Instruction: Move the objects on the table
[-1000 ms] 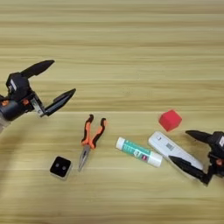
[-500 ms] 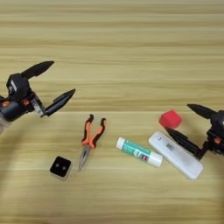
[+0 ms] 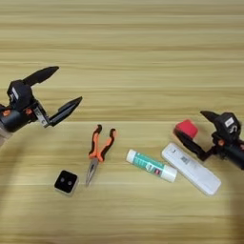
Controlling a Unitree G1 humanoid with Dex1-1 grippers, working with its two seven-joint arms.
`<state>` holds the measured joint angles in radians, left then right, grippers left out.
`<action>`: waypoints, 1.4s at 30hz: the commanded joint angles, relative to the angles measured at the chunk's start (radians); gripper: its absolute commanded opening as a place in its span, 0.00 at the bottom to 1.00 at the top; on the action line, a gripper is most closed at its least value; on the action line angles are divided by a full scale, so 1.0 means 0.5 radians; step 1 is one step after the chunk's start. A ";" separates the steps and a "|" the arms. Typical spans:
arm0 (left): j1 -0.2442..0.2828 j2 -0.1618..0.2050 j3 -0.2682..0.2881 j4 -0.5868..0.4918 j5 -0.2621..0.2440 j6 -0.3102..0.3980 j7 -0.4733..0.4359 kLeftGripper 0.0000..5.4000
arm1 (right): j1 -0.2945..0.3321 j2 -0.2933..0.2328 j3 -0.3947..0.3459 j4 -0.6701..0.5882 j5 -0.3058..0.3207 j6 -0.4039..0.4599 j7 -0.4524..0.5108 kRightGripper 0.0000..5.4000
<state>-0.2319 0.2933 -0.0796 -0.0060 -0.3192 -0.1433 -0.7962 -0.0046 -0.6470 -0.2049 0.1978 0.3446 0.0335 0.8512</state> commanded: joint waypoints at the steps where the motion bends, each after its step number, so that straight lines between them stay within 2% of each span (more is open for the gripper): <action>1: -0.035 0.008 0.004 0.004 0.013 -0.012 0.000 1.00 | -0.091 0.018 0.036 0.099 -0.052 0.053 -0.041 1.00; 14: -0.040 0.006 0.000 0.004 0.014 -0.007 0.001 1.00 | -0.250 0.038 0.085 0.413 -0.172 0.037 -0.088 1.00; 20: -0.039 0.006 0.001 -0.005 0.013 -0.002 0.004 1.00 | -0.288 0.044 0.085 0.499 -0.199 0.016 -0.081 0.84; 37: -0.026 0.005 -0.002 -0.005 0.016 -0.010 0.003 1.00 | -0.281 0.043 0.078 0.498 -0.192 0.001 -0.067 0.44; 42: -0.026 0.005 -0.001 -0.001 0.016 -0.013 0.002 1.00 | -0.280 0.046 0.082 0.500 -0.190 -0.005 -0.063 0.43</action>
<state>-0.2348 0.2929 -0.0801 -0.0062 -0.3190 -0.1433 -0.7961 -0.1345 -0.6255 -0.1645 0.4408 0.2561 0.0350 0.8156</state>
